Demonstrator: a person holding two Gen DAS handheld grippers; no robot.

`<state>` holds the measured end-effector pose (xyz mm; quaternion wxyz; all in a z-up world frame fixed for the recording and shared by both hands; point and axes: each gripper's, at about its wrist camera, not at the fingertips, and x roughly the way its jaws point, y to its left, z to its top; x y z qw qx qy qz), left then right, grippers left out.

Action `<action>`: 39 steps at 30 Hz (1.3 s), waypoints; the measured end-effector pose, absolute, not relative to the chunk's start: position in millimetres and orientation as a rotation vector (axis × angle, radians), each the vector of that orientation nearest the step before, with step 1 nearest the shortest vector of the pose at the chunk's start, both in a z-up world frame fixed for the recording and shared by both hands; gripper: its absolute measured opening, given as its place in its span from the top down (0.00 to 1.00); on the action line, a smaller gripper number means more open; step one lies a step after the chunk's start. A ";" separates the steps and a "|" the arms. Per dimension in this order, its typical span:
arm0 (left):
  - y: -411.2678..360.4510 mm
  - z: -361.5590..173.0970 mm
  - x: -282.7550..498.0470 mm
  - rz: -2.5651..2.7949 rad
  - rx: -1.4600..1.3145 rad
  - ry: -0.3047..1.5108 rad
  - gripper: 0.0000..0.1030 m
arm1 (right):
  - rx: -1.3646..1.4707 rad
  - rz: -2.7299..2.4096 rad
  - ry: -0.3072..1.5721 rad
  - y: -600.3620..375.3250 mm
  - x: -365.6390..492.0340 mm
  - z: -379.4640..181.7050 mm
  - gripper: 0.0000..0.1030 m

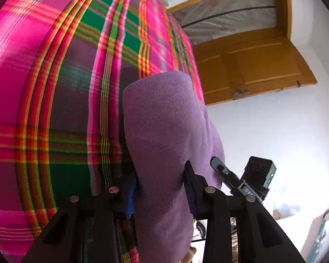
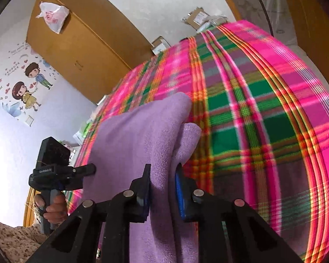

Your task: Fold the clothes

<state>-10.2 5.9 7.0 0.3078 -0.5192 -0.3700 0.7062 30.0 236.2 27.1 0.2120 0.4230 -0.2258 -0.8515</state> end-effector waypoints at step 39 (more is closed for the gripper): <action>-189.0 35.6 -133.1 2.184 -1.242 -1.100 0.64 | 1.092 -2.246 -0.627 45.6 -156.9 44.0 0.81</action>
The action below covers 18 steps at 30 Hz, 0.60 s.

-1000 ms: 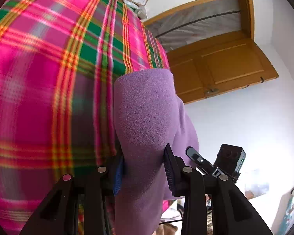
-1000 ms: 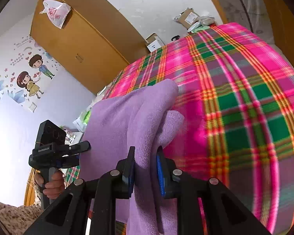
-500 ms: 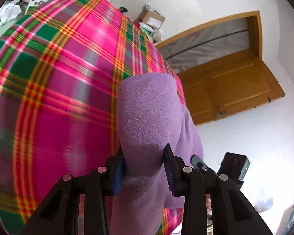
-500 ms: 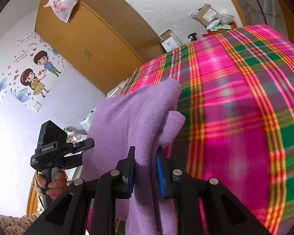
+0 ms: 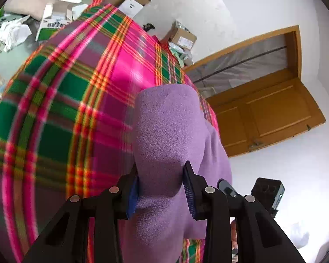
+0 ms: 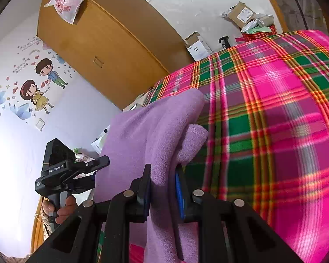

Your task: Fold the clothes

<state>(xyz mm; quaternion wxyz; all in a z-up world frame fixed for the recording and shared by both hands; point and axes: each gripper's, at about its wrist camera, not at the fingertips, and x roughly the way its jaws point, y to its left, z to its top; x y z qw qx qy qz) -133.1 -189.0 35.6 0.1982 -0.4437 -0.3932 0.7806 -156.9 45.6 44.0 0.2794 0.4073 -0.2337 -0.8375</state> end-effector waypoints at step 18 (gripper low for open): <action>-222.7 -13.8 -178.9 2.165 -1.307 -1.154 0.61 | 1.222 -2.321 -0.571 20.6 -205.2 -4.6 0.77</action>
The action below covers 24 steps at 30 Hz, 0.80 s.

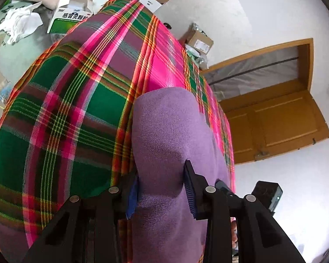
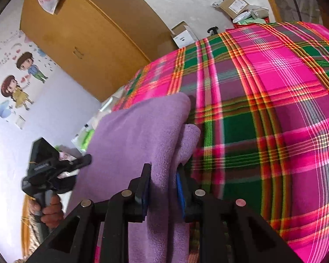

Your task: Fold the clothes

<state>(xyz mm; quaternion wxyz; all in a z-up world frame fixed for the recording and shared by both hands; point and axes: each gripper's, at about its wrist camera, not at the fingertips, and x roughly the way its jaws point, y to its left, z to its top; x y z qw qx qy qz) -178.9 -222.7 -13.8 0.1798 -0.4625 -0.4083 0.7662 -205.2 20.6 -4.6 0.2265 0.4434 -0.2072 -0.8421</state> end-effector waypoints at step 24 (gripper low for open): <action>-210.8 2.3 -75.2 2.405 -1.390 -0.987 0.58 | 1.196 -2.528 -0.095 -11.0 -110.0 3.8 0.73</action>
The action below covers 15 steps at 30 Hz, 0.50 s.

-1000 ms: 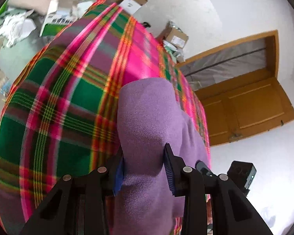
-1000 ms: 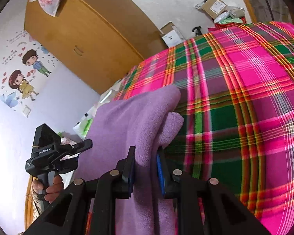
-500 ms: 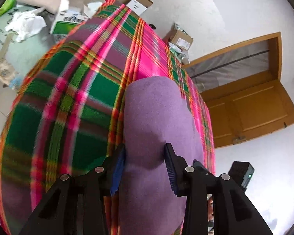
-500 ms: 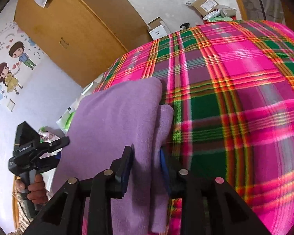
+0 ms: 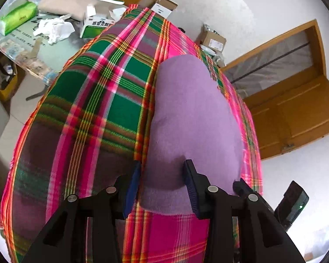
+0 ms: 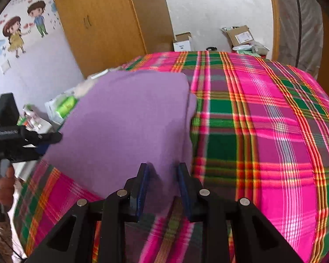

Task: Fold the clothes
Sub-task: 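Release the cloth and pull both grippers back from the folded stack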

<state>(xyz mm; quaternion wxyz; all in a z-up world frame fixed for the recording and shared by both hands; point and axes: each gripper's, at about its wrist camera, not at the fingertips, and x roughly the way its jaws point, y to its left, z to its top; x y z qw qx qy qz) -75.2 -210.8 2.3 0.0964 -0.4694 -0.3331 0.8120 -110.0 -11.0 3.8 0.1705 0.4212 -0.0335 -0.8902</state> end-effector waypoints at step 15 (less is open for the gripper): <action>-180.3 19.6 -18.3 2.625 -1.428 -0.792 0.59 | 1.300 -2.505 -0.159 -5.7 -55.0 -2.6 0.73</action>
